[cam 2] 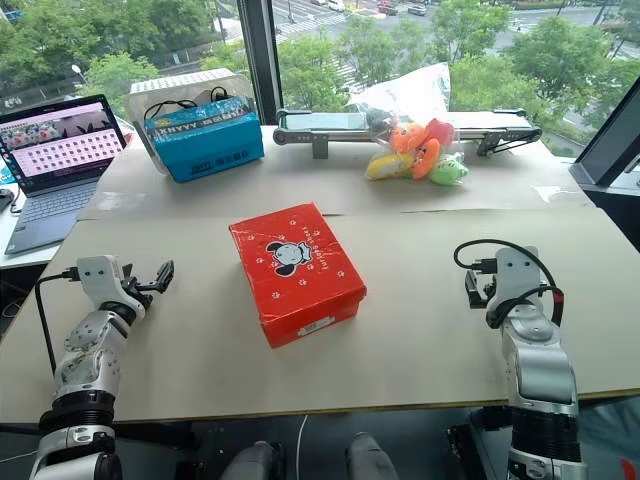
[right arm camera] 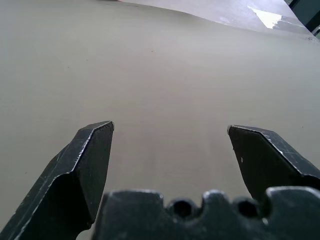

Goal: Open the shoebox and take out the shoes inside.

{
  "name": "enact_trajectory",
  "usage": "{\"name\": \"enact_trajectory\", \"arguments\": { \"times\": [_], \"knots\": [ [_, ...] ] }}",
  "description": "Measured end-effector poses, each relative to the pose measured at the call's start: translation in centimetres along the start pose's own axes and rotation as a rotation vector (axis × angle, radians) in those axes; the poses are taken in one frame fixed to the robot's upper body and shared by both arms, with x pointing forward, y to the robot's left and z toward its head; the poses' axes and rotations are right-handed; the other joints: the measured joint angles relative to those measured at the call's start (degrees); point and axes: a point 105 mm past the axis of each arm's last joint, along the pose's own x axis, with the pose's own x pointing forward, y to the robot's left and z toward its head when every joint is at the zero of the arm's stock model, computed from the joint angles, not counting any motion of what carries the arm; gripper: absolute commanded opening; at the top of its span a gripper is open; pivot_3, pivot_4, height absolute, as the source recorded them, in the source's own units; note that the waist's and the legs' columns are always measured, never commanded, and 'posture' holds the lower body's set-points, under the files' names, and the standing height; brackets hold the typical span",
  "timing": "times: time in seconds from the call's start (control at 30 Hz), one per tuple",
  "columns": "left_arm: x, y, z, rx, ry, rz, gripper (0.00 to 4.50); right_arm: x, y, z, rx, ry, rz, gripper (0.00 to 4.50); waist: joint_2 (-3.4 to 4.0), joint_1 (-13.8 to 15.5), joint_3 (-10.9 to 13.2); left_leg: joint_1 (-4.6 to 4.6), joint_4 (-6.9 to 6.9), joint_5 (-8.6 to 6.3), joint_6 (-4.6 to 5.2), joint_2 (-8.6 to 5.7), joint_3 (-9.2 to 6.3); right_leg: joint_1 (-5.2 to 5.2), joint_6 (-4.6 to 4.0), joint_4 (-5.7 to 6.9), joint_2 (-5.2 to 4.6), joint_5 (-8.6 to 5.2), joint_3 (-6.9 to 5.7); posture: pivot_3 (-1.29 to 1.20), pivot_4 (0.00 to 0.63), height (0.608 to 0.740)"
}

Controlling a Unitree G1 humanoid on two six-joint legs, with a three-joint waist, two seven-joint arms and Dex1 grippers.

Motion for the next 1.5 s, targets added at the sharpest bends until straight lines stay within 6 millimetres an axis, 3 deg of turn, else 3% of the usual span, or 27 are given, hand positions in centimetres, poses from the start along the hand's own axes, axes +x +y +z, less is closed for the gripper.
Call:
{"name": "enact_trajectory", "arguments": {
  "times": [0.5, 0.57, 0.7, 0.77, 0.9, 1.13, 1.43, 1.5],
  "knots": [
    [-0.6, -2.6, 0.8, 0.061, 0.022, -0.309, 4.5, 0.5, 0.5, 0.9, 0.003, -0.016, 0.067, 4.35, -0.01, 0.0, 0.0, 0.01, 0.05, 0.16, 0.02, 0.0, 0.0, -0.14, -0.03, 0.31, 0.02, 0.01, -0.07, 0.0, 0.15, 0.74],
    [-1.1, -3.9, 1.1, 0.102, 0.022, -0.407, 4.5, 0.4, 1.2, 1.0, 0.037, -0.015, 0.125, 4.35, -0.04, -0.1, 0.0, -0.01, 0.05, 0.16, 0.02, 0.02, -0.01, -0.14, -0.04, 0.31, 0.04, 0.01, -0.08, 0.0, 0.15, 0.74],
    [-3.9, -6.4, 1.7, 0.249, 0.073, -0.706, 4.5, -1.1, 5.1, 2.4, 0.07, -0.04, 0.39, 4.35, -0.04, -0.8, 0.0, -0.05, 0.02, 0.16, 0.02, 0.09, 0.01, -0.28, -0.14, 0.42, 0.04, -0.05, -0.12, 0.0, 0.15, 0.74],
    [-5.5, -5.9, 2.0, 0.296, 0.142, -0.813, 4.5, -2.0, 6.5, 3.1, 0.053, -0.054, 0.493, 4.35, -0.06, -1.2, 0.0, -0.16, 0.02, 0.16, 0.02, 0.11, 0.01, -0.52, -0.21, 0.54, 0.04, -0.07, -0.18, 0.0, 0.15, 0.74],
    [-7.9, -3.6, 2.8, 0.392, 0.27, -0.918, 4.5, -2.7, 6.9, 3.6, 0.04, -0.052, 0.586, 4.35, -0.07, -1.4, 0.0, -0.16, 0.03, 0.16, 0.03, 0.16, 0.0, -0.59, -0.35, 0.65, 0.02, -0.15, -0.32, 0.0, 0.15, 0.74],
    [-10.5, -3.8, 5.4, 0.388, 0.201, -1.065, 4.5, -2.5, 7.6, 4.1, -0.014, -0.044, 0.669, 4.35, -0.11, -1.3, 0.1, -0.16, 0.03, 0.2, 0.08, 0.33, 0.01, -0.63, -0.48, 0.67, -0.08, -0.13, -0.86, 0.0, 0.15, 0.74],
    [-11.3, -4.1, 5.5, 0.395, 0.196, -1.093, 4.5, -2.1, 10.7, 3.5, -0.131, -0.047, 0.84, 4.35, -0.13, -1.3, 0.1, -0.13, 0.03, 0.2, 0.08, 0.77, 0.05, -0.72, -0.88, 0.72, 0.16, 0.04, -1.32, 0.0, 0.15, 0.74],
    [-11.3, -4.1, 5.5, 0.396, 0.199, -1.087, 4.5, -1.7, 10.7, 3.7, -0.149, -0.059, 0.839, 3.84, -0.13, -1.3, 0.1, -0.1, 0.04, 0.2, 0.08, 0.81, 0.06, -0.71, -0.9, 0.75, 0.2, 0.05, -1.33, 0.0, 0.15, 0.74]
  ]
}}
